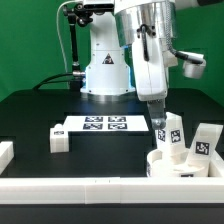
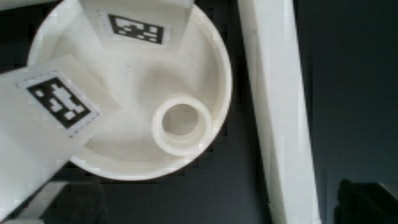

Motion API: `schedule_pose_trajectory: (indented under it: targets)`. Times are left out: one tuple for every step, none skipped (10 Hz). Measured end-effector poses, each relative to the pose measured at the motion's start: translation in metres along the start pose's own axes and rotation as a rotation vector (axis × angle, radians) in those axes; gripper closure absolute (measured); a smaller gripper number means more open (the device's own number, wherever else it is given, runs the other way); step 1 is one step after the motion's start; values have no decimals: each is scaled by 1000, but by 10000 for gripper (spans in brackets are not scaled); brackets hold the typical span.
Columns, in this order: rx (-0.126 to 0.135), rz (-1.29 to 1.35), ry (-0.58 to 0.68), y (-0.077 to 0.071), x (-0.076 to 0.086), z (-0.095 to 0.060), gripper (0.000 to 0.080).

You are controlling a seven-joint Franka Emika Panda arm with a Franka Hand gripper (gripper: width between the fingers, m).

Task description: Assemble stool

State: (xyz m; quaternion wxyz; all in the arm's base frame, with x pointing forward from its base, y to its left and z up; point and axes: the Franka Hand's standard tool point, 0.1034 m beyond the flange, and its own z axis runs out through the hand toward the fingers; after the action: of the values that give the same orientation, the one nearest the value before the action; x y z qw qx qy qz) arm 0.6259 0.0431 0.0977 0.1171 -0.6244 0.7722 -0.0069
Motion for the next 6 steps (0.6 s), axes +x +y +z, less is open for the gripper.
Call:
schedule_pose_trajectory:
  targets:
    - [0, -1, 0, 0, 0, 0, 151]
    - [-9, -38, -1, 1, 0, 1, 151]
    - [-62, -137, -6, 8, 0, 2, 151]
    - [-74, -306, -4, 8, 7, 2, 151]
    - [-78, -450, -3, 8, 16, 2, 151]
    - [-82, -595, -3, 8, 24, 2, 151]
